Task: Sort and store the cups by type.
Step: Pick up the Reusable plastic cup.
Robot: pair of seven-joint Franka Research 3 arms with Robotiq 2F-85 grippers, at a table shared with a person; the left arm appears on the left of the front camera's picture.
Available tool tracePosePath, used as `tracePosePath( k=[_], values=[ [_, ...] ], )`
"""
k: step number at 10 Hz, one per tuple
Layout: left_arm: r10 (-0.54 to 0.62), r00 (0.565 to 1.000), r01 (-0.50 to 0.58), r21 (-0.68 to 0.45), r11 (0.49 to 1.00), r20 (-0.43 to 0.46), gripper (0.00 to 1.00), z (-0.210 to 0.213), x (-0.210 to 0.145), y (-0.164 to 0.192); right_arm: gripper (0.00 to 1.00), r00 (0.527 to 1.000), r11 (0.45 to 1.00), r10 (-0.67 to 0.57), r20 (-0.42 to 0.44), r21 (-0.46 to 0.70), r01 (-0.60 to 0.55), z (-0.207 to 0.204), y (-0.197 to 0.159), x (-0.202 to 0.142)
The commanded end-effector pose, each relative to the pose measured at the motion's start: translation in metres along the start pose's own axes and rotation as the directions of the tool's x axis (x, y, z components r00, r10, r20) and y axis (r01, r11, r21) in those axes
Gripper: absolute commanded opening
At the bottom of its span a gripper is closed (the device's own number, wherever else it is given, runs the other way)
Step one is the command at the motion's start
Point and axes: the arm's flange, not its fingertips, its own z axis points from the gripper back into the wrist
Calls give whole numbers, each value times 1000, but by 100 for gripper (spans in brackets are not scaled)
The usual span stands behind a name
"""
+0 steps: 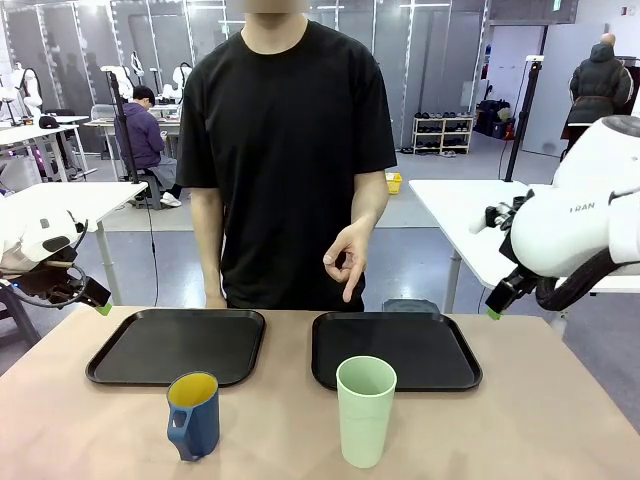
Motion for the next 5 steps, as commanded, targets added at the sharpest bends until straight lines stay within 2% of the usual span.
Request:
tracePosePath(
  k=[1,2,3,4,5],
  values=[
    [6,1000,-6,-7,1000,1,100,0,-1,2,100,967,969,245,-64,-16,-247,10,-14,-1],
    [6,1000,-6,-7,1000,1,100,0,-1,2,100,917,919,389,-89,-30,-393,8,-14,1],
    [6,1000,-6,-7,1000,1,100,0,-1,2,100,869,873,486,-87,-4,-489,6,-13,4],
    [6,1000,-6,-7,1000,1,100,0,-1,2,100,831,836,545,-106,-6,-549,4,-11,6],
    [6,1000,-6,-7,1000,1,100,0,-1,2,100,791,794,608,-73,24,-608,3,-8,8]
  ],
)
